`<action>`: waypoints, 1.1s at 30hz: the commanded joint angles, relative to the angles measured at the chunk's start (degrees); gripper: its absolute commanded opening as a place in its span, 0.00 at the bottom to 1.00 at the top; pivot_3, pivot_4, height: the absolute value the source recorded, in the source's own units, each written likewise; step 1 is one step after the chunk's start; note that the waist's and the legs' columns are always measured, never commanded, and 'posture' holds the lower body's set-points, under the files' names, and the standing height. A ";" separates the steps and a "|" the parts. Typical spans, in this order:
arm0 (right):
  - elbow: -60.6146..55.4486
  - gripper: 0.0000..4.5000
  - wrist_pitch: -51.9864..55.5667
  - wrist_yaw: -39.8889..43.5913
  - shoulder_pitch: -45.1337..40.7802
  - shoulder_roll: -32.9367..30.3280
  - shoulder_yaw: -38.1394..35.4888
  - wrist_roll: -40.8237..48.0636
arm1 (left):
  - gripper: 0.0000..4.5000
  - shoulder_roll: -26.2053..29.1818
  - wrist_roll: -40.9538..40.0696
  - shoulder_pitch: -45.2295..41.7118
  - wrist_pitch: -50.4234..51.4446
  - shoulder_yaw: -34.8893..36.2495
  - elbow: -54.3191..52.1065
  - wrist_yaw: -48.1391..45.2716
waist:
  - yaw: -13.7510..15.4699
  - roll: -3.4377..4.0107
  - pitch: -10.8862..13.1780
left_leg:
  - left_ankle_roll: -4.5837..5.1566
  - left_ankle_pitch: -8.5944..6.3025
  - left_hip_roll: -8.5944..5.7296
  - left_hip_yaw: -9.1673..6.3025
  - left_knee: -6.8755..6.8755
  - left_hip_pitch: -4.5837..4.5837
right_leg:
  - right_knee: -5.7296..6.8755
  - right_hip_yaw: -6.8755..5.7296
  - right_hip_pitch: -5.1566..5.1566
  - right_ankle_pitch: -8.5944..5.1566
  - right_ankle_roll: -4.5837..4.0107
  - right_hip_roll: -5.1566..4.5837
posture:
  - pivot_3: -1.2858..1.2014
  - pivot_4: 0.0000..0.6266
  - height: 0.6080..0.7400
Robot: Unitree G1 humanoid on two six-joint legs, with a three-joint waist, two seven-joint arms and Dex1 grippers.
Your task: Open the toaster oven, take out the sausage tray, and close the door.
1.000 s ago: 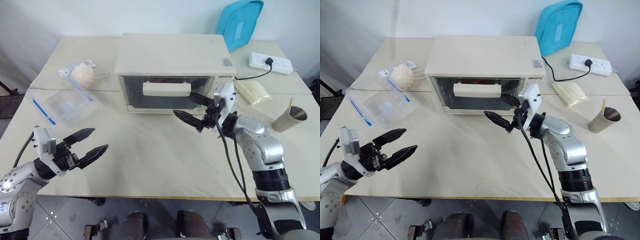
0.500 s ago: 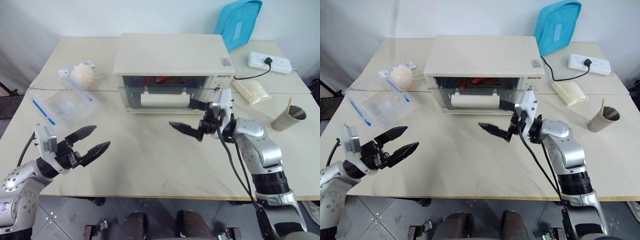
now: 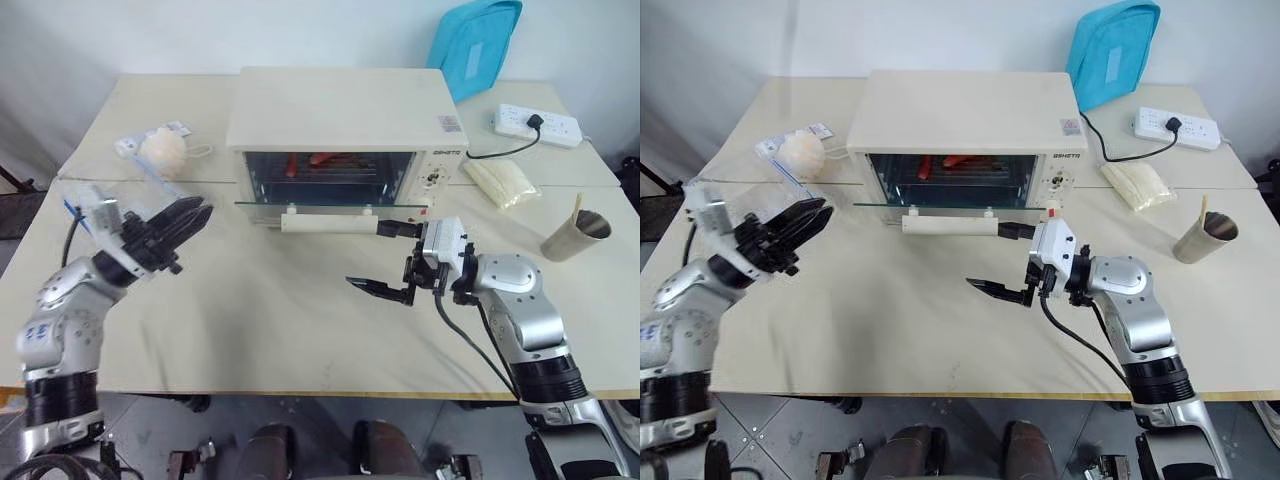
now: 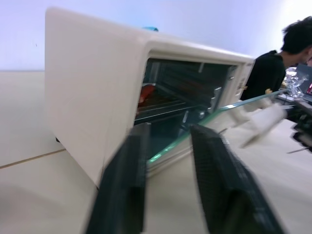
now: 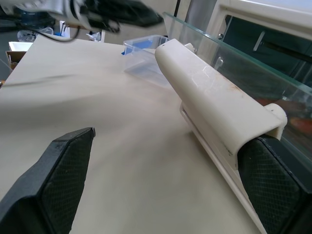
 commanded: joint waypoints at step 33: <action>-13.08 1.00 1.39 -20.54 17.76 -10.54 -12.62 -12.85 | 0.00 -5.01 17.83 2.64 -17.00 -12.77 9.00 -8.07 | 0.29 -0.06 0.02 | 0.12 0.08 -0.04 0.38 0.09 0.21 | 0.14 -0.08 0.06 0.07 0.12 -0.23 | 0.52 0.24 1.00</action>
